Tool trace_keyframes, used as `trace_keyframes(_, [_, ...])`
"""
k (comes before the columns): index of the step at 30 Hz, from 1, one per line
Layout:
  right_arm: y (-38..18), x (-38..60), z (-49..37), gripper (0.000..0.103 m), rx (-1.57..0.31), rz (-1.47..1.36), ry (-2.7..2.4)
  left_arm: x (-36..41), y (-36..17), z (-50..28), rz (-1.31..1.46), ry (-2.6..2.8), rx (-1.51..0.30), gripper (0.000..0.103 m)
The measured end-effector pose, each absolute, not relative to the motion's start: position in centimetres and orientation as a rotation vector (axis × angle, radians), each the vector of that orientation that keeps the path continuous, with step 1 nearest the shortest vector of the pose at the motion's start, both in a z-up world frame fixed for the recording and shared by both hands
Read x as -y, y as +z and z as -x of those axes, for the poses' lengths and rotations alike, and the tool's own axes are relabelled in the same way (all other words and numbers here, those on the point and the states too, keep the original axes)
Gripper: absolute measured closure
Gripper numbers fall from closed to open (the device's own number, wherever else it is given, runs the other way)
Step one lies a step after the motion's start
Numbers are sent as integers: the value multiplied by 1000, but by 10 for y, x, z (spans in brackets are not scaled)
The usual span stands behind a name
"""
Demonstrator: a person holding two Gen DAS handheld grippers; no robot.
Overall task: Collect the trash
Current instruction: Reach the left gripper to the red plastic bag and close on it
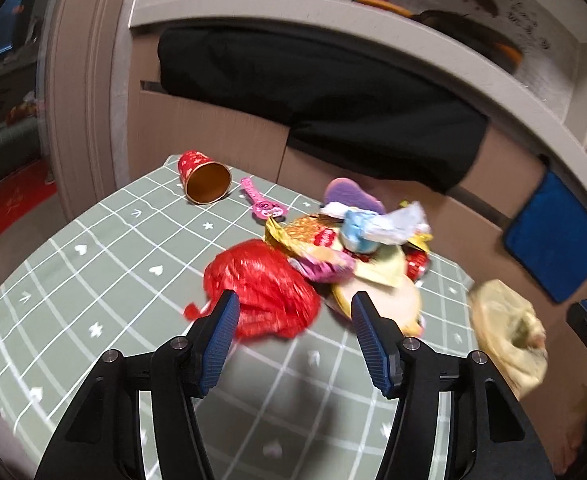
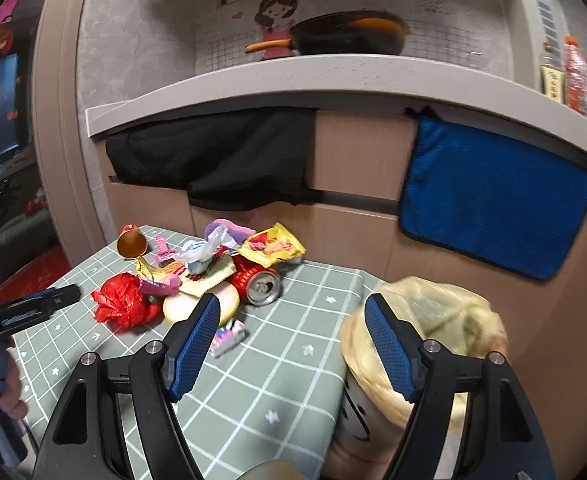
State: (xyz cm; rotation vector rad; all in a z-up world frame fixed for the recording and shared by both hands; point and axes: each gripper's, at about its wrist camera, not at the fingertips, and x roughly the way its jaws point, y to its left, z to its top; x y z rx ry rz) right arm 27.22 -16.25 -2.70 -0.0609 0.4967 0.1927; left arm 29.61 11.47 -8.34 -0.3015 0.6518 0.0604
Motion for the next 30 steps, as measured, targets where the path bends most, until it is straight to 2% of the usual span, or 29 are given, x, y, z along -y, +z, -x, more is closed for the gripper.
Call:
trace_keyframes(10, [-45,148,-334,30,-537,76,236,-131,-128,-365,310,144,-739,49])
trace_keyframes(20, [-57,127,-373,30,-611,33,307,-141,-147,-373,385,73,-785,47])
trace_keyframes(30, [-52,108,-376,30,-584,101,337,-152,-150,-374,521,83,-802,48])
